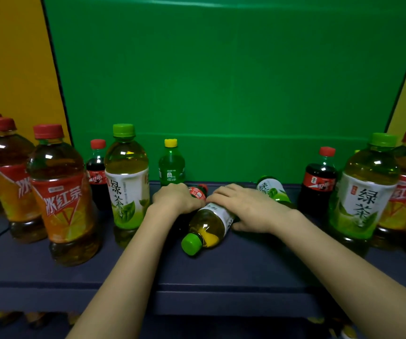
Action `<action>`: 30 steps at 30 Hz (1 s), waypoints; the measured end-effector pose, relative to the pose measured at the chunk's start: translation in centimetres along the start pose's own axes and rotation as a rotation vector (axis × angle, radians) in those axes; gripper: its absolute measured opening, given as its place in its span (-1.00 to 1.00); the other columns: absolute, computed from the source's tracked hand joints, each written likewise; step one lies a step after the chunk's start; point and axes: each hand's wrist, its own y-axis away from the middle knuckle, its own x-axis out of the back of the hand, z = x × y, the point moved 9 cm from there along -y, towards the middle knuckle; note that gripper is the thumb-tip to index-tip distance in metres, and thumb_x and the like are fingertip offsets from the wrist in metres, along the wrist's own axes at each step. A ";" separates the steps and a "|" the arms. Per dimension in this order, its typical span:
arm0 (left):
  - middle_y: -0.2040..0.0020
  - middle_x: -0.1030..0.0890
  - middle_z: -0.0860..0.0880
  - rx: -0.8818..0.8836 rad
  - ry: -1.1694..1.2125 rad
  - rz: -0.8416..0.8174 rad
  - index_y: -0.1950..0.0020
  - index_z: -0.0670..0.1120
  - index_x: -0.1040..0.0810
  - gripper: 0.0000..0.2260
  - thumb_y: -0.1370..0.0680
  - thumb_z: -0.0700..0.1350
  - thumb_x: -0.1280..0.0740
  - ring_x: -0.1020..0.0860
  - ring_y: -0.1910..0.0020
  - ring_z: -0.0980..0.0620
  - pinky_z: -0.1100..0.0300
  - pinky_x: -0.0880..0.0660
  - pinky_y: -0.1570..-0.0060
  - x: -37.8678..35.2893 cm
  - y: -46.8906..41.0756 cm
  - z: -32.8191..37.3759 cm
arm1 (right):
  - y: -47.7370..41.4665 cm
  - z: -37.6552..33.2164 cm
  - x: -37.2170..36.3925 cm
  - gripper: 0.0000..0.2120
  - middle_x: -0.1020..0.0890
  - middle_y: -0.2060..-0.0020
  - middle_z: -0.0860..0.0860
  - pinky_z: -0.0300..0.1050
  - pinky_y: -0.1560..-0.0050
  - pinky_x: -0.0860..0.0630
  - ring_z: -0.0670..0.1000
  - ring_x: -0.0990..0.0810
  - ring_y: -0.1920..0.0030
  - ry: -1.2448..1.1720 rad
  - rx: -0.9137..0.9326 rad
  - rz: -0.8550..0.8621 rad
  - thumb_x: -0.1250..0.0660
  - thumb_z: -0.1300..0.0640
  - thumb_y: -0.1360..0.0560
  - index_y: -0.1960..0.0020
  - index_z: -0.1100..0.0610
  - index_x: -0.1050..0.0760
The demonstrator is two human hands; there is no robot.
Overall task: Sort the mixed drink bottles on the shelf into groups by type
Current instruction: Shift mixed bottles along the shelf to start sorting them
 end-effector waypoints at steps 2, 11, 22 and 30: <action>-0.23 -0.50 -0.15 0.021 0.044 -0.041 -0.25 -0.15 -0.44 -0.38 -0.44 0.32 -0.24 -0.49 -0.18 -0.14 0.13 -0.40 -0.03 -0.5 -0.5 -0.1 | -0.3 -0.3 0.2 -0.37 -0.36 -0.29 -0.01 -0.01 -0.07 -0.47 0.07 -0.34 -0.29 0.058 0.028 0.050 -0.36 0.08 -0.41 -0.40 -0.03 -0.18; -0.26 -0.43 -0.23 0.023 0.449 0.243 -0.25 -0.25 -0.32 -0.47 -0.50 0.13 -0.30 -0.45 -0.20 -0.23 0.03 -0.38 -0.11 -0.3 1.0 -0.5 | 1.7 2.7 1.6 -0.45 -0.48 -0.14 -0.04 -0.02 -0.14 -0.43 -0.03 -0.48 -0.14 -0.466 0.059 0.317 -0.46 0.01 -0.35 -0.28 0.00 -0.34; -0.32 -0.25 -0.23 -0.105 0.789 0.587 -0.37 -0.30 -0.12 -0.36 -0.48 -0.08 -0.39 -0.32 -0.31 -0.16 0.11 -0.29 -0.25 0.2 5.6 -0.7 | 2.6 5.4 1.9 -0.25 -0.62 -0.10 -0.08 0.10 -0.15 -0.53 -0.07 -0.59 -0.10 -1.134 -0.291 0.426 -0.42 -0.38 -0.15 -0.20 -0.02 -0.38; -0.35 -0.26 -0.19 -0.112 0.793 0.627 -0.42 -0.25 -0.09 -0.33 -0.47 -0.05 -0.38 -0.31 -0.34 -0.14 0.11 -0.30 -0.25 -0.3 6.5 -1.6 | 2.6 3.6 2.0 -0.49 -0.61 -0.07 -0.11 0.05 -0.12 -0.52 -0.05 -0.58 -0.08 -0.970 -0.353 0.464 -0.43 -0.23 -0.30 -0.12 -0.05 -0.35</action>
